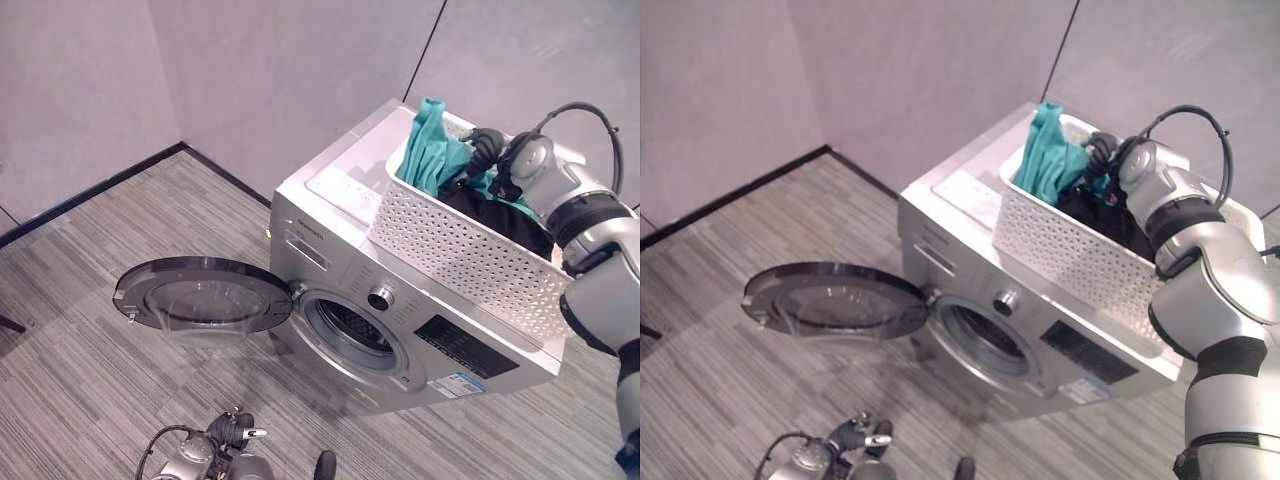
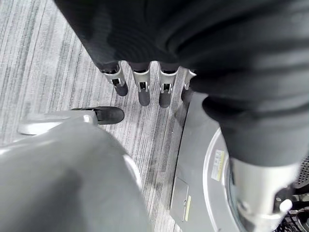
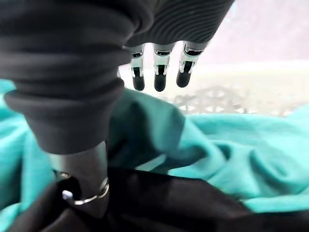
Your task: Grab the laundry basket,head to the washer,open it,put in the laundry and shut it.
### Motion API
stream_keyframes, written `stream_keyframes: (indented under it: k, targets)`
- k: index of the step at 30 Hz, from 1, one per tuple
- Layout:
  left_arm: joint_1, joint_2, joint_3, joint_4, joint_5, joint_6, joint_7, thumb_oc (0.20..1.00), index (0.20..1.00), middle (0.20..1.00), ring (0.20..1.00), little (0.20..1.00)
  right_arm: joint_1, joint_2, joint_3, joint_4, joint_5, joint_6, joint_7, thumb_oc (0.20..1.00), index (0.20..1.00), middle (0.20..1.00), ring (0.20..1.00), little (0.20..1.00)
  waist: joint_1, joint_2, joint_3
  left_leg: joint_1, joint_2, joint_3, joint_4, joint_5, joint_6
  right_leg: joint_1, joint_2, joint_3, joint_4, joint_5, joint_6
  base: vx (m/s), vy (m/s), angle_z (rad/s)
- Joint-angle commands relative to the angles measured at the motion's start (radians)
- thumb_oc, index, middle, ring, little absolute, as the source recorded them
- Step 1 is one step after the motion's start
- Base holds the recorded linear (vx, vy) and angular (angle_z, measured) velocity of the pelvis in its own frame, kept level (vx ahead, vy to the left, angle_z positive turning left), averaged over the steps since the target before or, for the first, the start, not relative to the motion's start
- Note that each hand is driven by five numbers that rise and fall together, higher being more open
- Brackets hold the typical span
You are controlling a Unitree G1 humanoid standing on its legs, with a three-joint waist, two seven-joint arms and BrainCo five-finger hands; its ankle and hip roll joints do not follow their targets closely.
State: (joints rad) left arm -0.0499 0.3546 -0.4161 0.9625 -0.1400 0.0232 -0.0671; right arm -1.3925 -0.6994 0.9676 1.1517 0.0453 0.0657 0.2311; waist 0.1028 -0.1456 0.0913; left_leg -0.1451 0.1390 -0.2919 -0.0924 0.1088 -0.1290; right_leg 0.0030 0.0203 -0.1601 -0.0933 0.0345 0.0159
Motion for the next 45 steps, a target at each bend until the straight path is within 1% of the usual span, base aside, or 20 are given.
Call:
stream_keyframes:
  k: [1,8,11,16,17,18,19,20,25,30,33,35,36,38,40,42,45]
  targets:
    - [-0.082,0.037,-0.068,0.031,-0.006,-0.041,0.015,1.0,1.0,1.0,1.0,1.0,-0.139,-0.01,-0.017,0.064,0.022,-0.004,-0.046,1.0,1.0,1.0,1.0,1.0,0.048,-0.052,0.028,0.16,0.008,0.067,0.009,-0.187,0.07,-0.018,-0.082,0.023,0.006,-0.039,0.053,0.0,-0.008,0.06]
    - [-0.077,0.042,-0.065,0.033,-0.008,-0.036,0.02,1.0,1.0,1.0,1.0,1.0,-0.091,0.045,-0.015,0.053,-0.025,0.007,-0.033,1.0,1.0,1.0,1.0,1.0,0.063,-0.052,0.047,0.144,0.01,0.054,0.016,-0.181,0.069,-0.023,-0.08,0.013,0.006,-0.04,0.05,-0.01,-0.007,0.08]
    - [-0.084,0.043,-0.066,0.033,-0.019,-0.038,0.03,1.0,1.0,1.0,1.0,1.0,-0.07,0.085,-0.034,0.044,-0.025,0.009,-0.043,1.0,1.0,1.0,1.0,1.0,0.074,-0.051,0.075,0.115,0.008,0.044,0.027,-0.175,0.07,-0.039,-0.08,0.008,0.006,-0.036,0.05,-0.05,-0.014,0.06]
    - [-0.107,0.046,-0.082,-0.014,-0.052,-0.047,0.043,1.0,1.0,1.0,1.0,1.0,-0.065,0.109,-0.056,0.101,-0.021,0.01,-0.072,1.0,1.0,1.0,1.0,1.0,0.098,-0.035,0.127,0.043,-0.006,0.016,0.045,-0.156,0.07,-0.08,-0.086,-0.007,0.006,-0.028,0.05,-0.07,-0.006,0.12]
    - [-0.108,0.046,-0.082,-0.014,-0.053,-0.047,0.043,1.0,1.0,1.0,1.0,1.0,-0.066,0.109,-0.056,0.102,-0.021,0.009,-0.072,1.0,1.0,1.0,1.0,1.0,0.097,-0.035,0.126,0.04,-0.007,0.014,0.047,-0.156,0.07,-0.082,-0.087,-0.008,0.006,-0.028,0.05,-0.07,-0.007,0.13]
    - [-0.12,0.045,-0.088,-0.022,-0.058,-0.049,0.049,1.0,1.0,1.0,1.0,1.0,-0.062,0.1,-0.059,0.131,-0.035,0.011,-0.08,0.787,0.787,0.787,0.787,0.787,0.104,-0.028,0.142,0.013,-0.012,0.005,0.053,-0.147,0.069,-0.097,-0.089,-0.013,0.006,-0.028,0.051,-0.04,-0.015,0.06]
    - [-0.122,0.046,-0.092,-0.019,-0.054,-0.048,0.052,1.0,1.0,1.0,1.0,1.0,-0.063,0.093,-0.055,0.142,-0.045,0.015,-0.082,0.558,0.558,0.558,0.558,0.558,0.105,-0.026,0.145,0.004,-0.013,0.003,0.053,-0.144,0.068,-0.102,-0.089,-0.015,0.006,-0.029,0.051,-0.04,-0.014,0.06]
    - [-0.125,0.047,-0.091,-0.018,-0.053,-0.049,0.054,1.0,1.0,1.0,1.0,1.0,-0.064,0.088,-0.056,0.151,-0.049,0.019,-0.08,0.2,0.2,0.2,0.2,0.2,0.103,-0.025,0.146,0.0,-0.013,0.002,0.054,-0.142,0.068,-0.105,-0.09,-0.015,0.006,-0.03,0.05,0.0,-0.006,0.1]
    - [-0.119,0.042,-0.088,-0.001,-0.045,-0.043,0.056,1.0,1.0,1.0,1.0,1.0,-0.066,0.075,-0.08,0.17,-0.051,0.022,-0.097,0.2,0.2,0.2,0.2,0.2,0.096,-0.028,0.132,0.018,-0.014,0.005,0.053,-0.149,0.072,-0.094,-0.089,-0.006,0.006,-0.032,0.047,0.03,0.001,0.16]
    - [-0.119,0.037,-0.077,0.023,-0.034,-0.046,0.06,1.0,1.0,1.0,1.0,1.0,-0.086,0.038,-0.111,0.141,-0.008,0.011,-0.123,0.2,0.2,0.2,0.2,0.2,0.081,-0.036,0.107,0.052,-0.008,0.015,0.045,-0.161,0.073,-0.076,-0.087,0.004,0.006,-0.035,0.048,0.04,0.003,-0.03]
    - [-0.117,0.034,-0.072,0.029,-0.029,-0.052,0.059,1.0,1.0,1.0,1.0,1.0,-0.121,-0.009,-0.136,0.097,0.072,-0.011,-0.147,0.2,0.2,0.2,0.2,0.2,0.06,-0.041,0.075,0.084,-0.002,0.028,0.03,-0.169,0.072,-0.059,-0.088,0.008,0.006,-0.039,0.051,0.03,0.014,-0.03]
    - [-0.116,0.033,-0.071,0.027,-0.029,-0.053,0.056,1.0,1.0,1.0,1.0,1.0,-0.135,-0.02,-0.139,0.086,0.09,-0.015,-0.153,0.2,0.2,0.2,0.2,0.2,0.056,-0.041,0.07,0.094,-0.001,0.031,0.027,-0.172,0.072,-0.055,-0.089,0.01,0.006,-0.039,0.051,0.02,0.018,-0.05]
    - [-0.117,0.028,-0.074,0.033,-0.028,-0.057,0.054,1.0,1.0,1.0,1.0,1.0,-0.158,-0.041,-0.15,0.071,0.134,-0.031,-0.166,0.2,0.2,0.2,0.2,0.2,0.048,-0.041,0.056,0.107,-0.001,0.036,0.025,-0.177,0.072,-0.047,-0.091,0.012,0.006,-0.04,0.052,0.0,0.0,0.0]
    - [-0.116,0.024,-0.076,0.039,-0.026,-0.06,0.053,1.0,1.0,1.0,1.0,1.0,-0.169,-0.047,-0.158,0.065,0.161,-0.039,-0.177,0.2,0.2,0.2,0.2,0.2,0.045,-0.041,0.049,0.116,0.0,0.042,0.021,-0.181,0.073,-0.042,-0.091,0.014,0.006,-0.041,0.053,0.0,0.0,0.0]
    - [-0.109,0.018,-0.073,0.048,-0.026,-0.061,0.051,1.0,1.0,1.0,1.0,1.0,-0.209,-0.074,-0.183,0.039,0.23,-0.064,-0.213,0.2,0.2,0.2,0.2,0.2,0.028,-0.036,0.016,0.141,-0.002,0.055,0.016,-0.189,0.073,-0.027,-0.095,0.02,0.006,-0.044,0.054,0.03,0.051,-0.06]
    - [-0.107,0.016,-0.073,0.051,-0.026,-0.062,0.051,1.0,1.0,1.0,1.0,1.0,-0.217,-0.082,-0.19,0.034,0.242,-0.069,-0.224,0.2,0.2,0.2,0.2,0.2,0.025,-0.034,0.009,0.146,-0.003,0.057,0.015,-0.191,0.073,-0.023,-0.095,0.02,0.006,-0.046,0.054,0.02,0.027,-0.09]
    - [-0.105,0.01,-0.069,0.071,-0.028,-0.06,0.058,1.0,1.0,1.0,1.0,1.0,-0.241,-0.087,-0.222,0.02,0.254,-0.076,-0.276,0.2,0.2,0.2,0.2,0.2,0.012,-0.029,-0.012,0.163,-0.005,0.059,0.016,-0.199,0.075,-0.005,-0.099,0.02,0.006,-0.048,0.053,0.02,0.021,-0.02]
